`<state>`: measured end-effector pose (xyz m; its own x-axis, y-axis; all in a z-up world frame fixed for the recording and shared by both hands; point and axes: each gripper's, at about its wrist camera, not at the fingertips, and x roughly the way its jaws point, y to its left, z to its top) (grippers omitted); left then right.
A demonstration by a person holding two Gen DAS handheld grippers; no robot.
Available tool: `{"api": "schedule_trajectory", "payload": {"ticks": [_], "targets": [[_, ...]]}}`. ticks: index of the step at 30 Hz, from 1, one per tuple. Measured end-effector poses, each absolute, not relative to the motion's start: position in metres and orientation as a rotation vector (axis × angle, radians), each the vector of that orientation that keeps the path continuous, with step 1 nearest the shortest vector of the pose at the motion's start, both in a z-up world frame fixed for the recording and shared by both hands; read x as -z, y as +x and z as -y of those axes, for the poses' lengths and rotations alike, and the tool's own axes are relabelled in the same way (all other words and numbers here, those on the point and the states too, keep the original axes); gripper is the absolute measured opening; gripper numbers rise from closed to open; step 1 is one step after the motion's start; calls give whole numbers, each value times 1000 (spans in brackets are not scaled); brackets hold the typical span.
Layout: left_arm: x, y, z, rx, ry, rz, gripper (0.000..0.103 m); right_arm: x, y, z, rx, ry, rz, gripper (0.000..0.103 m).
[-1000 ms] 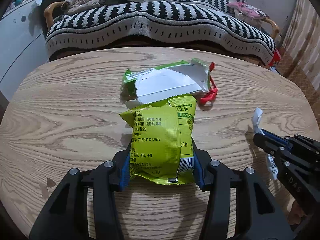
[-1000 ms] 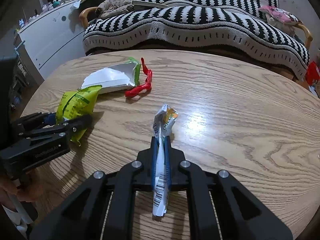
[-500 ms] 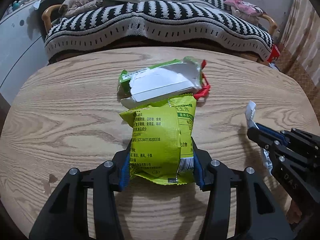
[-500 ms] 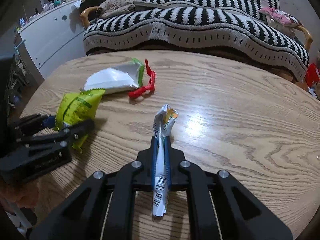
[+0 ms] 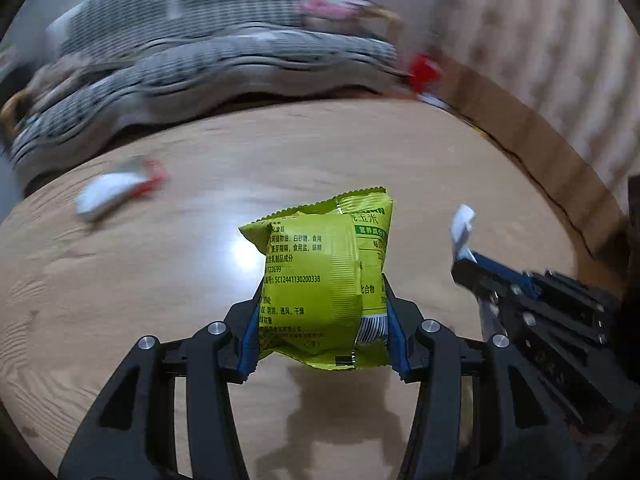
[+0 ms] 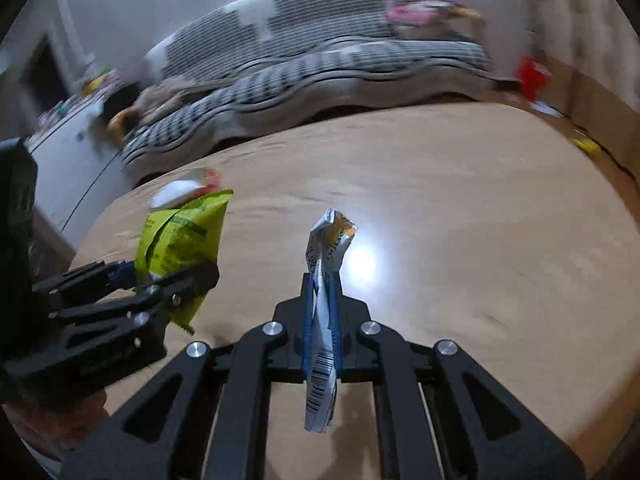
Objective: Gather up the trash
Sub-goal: 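Carry snack bag and strip over the black bin and open both tools, then return both open tools to the table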
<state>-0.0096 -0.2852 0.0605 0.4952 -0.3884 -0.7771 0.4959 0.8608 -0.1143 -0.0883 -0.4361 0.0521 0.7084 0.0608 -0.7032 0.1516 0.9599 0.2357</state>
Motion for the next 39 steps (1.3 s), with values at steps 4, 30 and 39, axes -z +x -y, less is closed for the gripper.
{"api": "schedule_trajectory", "payload": {"ticks": [4, 30, 39], "targets": [[-50, -98, 375, 740, 242, -958, 49, -49, -181, 520, 210, 386, -783, 8], [45, -230, 484, 979, 493, -1205, 97, 75, -339, 635, 470, 855, -900, 93], [15, -203, 452, 876, 457, -1141, 97, 62, -340, 628, 646, 725, -897, 96]]}}
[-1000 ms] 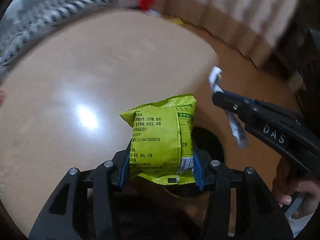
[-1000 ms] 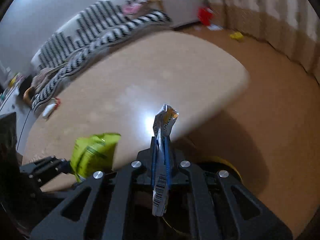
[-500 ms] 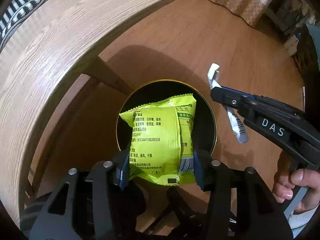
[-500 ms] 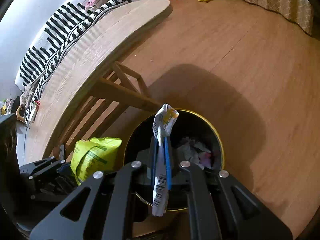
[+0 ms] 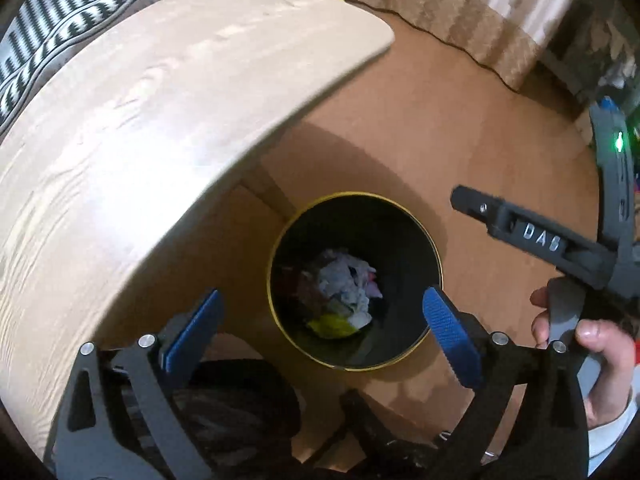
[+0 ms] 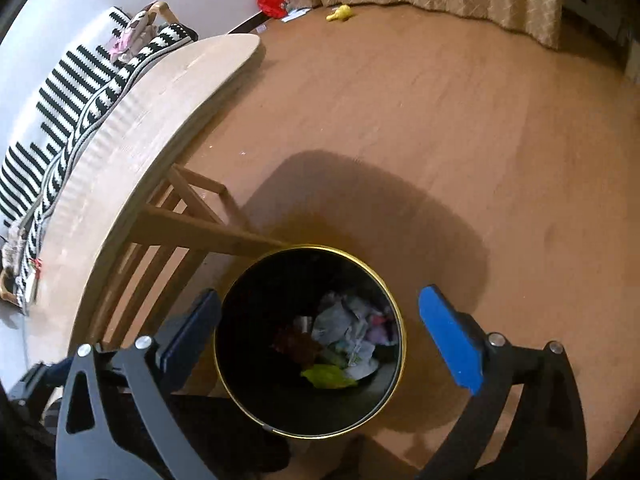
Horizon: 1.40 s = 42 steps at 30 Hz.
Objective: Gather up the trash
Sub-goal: 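Return both open tools to the table, then grasp the green-white torn box with left tool while right tool grasps red ribbon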
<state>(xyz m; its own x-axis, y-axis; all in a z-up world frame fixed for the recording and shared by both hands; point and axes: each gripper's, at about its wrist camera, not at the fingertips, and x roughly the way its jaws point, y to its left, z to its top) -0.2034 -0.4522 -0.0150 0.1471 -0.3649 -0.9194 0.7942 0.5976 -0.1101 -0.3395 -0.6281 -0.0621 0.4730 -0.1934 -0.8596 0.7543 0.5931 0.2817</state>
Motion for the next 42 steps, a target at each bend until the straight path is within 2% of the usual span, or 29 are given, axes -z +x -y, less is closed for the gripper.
{"api": "schedule_trajectory", "payload": {"ticks": [7, 14, 22, 27, 35, 42], "targets": [[-21, -177, 409, 832, 368, -1093, 97, 38, -291, 595, 541, 668, -909, 96], [-54, -100, 297, 608, 216, -1014, 97, -7, -190, 521, 380, 521, -901, 96], [-43, -1, 145, 279, 105, -982, 97, -37, -58, 395, 139, 286, -910, 96], [-30, 71, 72, 158, 33, -1011, 97, -51, 20, 336, 43, 248, -885, 96], [-21, 168, 51, 222, 95, -1031, 97, -48, 168, 259, -43, 119, -901, 96], [1, 213, 59, 267, 220, -1027, 97, 0, 245, 219, -80, 28, -981, 96]]}}
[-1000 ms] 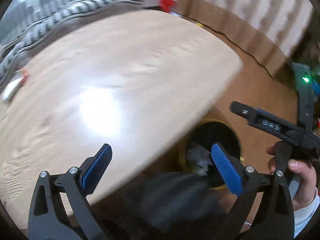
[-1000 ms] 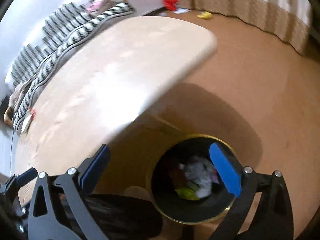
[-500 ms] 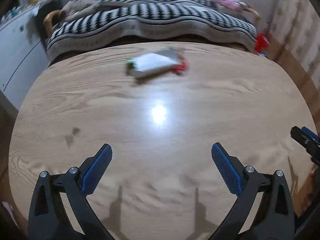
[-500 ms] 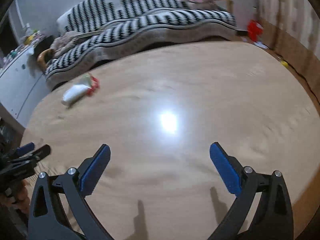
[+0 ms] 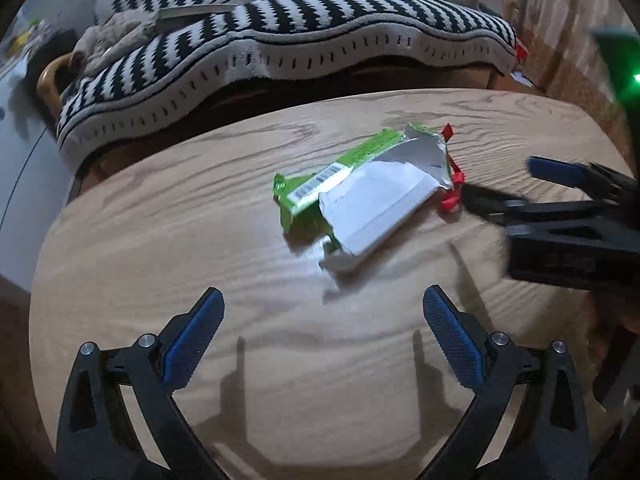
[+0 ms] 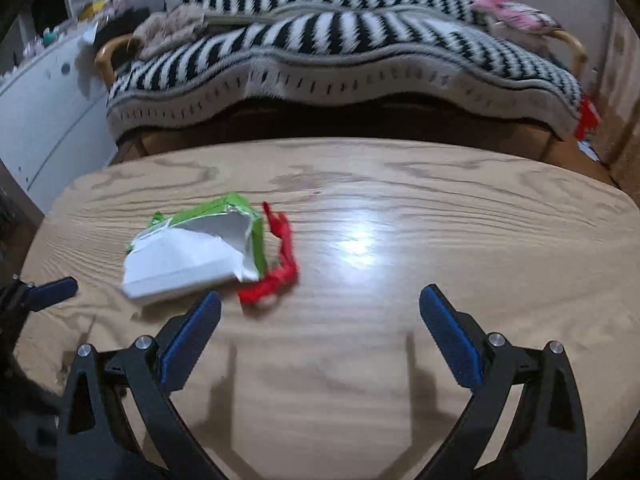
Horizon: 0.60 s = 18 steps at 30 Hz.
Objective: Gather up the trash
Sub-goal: 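Grasp the green-white torn box with left tool while right tool grasps red ribbon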
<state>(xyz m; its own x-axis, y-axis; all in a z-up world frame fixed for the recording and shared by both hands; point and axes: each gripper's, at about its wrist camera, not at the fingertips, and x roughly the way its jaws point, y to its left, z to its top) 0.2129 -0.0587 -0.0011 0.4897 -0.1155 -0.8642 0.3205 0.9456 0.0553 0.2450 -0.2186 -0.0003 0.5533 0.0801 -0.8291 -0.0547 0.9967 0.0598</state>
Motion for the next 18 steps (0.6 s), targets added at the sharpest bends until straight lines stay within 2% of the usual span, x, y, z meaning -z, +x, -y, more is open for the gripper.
{"api": "schedule_trajectory", "payload": {"ticks": [18], "targets": [[21, 278, 111, 340, 395, -981, 97, 19, 284, 247, -77, -35, -952, 98]]}}
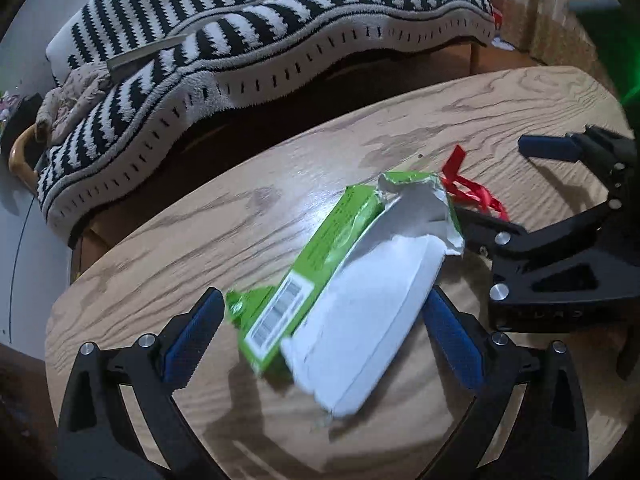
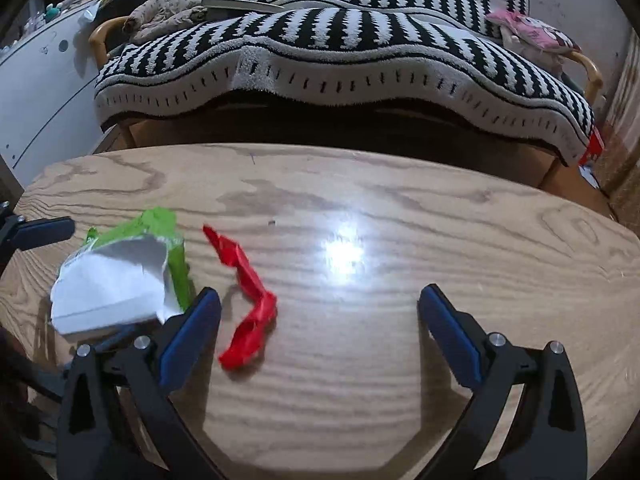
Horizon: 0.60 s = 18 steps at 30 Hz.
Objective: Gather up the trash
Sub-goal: 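Grasp the green-white torn box with left tool while right tool grasps red ribbon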
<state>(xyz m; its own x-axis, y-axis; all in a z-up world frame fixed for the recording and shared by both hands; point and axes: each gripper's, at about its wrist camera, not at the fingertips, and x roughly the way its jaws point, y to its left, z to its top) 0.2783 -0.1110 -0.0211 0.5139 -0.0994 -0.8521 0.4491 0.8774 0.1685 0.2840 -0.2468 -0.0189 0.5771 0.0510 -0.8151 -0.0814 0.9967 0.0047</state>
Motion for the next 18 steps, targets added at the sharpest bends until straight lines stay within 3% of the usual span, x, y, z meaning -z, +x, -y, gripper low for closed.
{"api": "schedule_trajectory", "payload": {"ticks": [6, 18], "targets": [[28, 288, 94, 361, 227, -994, 98, 20, 286, 252, -113, -58, -942, 98], [28, 281, 94, 356, 215, -972, 97, 19, 285, 253, -148, -73, -937, 97]]}}
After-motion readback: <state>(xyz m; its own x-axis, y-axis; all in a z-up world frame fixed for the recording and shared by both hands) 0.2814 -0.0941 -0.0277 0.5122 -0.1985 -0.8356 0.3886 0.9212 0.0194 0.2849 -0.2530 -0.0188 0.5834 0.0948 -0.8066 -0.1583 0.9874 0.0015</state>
